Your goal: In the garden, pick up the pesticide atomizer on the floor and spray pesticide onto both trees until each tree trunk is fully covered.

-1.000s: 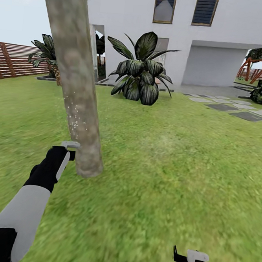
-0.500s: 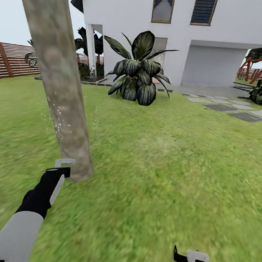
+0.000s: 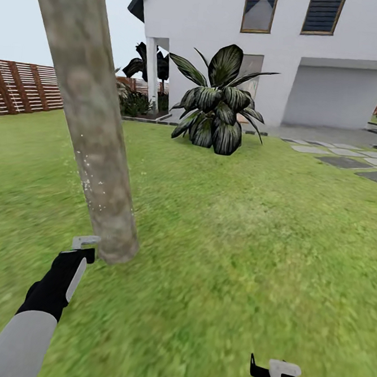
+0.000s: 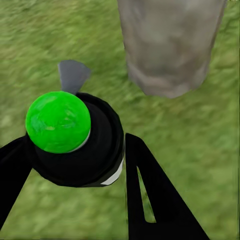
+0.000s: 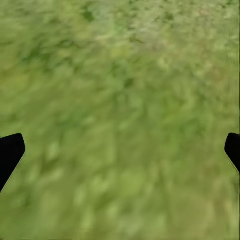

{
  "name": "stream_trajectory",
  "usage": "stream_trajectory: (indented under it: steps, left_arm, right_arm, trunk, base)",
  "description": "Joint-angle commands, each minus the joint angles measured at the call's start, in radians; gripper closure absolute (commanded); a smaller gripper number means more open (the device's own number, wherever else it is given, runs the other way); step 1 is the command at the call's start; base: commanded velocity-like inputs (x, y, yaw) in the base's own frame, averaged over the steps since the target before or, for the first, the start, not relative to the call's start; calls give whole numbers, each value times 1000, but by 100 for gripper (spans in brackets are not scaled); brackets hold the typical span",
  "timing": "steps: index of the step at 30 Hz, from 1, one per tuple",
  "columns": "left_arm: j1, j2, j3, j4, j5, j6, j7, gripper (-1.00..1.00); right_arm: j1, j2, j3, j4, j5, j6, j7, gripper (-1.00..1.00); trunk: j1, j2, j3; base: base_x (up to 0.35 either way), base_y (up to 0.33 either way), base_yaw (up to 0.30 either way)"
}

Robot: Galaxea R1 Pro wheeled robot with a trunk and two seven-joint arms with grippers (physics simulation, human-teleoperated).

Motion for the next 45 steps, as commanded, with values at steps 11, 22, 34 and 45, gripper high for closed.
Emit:
stream_trajectory:
  steps: [11, 22, 34, 45]
  left_arm:
    - [1, -8, -1, 0, 5, 0, -2, 100]
    - [1, -10, -2, 0, 5, 0, -2, 100]
    - [1, -11, -2, 0, 5, 0, -2, 100]
    - [1, -13, -4, 0, 5, 0, -3, 100]
  right_arm:
    - [0, 0, 0, 0, 0, 1, 0, -100]
    - [0, 0, 0, 0, 0, 0, 0, -100]
    - [0, 0, 0, 0, 0, 1, 0, -100]
    - [1, 0, 0, 0, 0, 1, 0, -100]
  trunk:
    - [0, 0, 0]
    - [0, 0, 0]
    - [0, 0, 0]
    - [0, 0, 0]
  base:
    - [187, -235, 9]
    - [98, -264, 237]
    - [105, -265, 278]
    - [120, -265, 111]
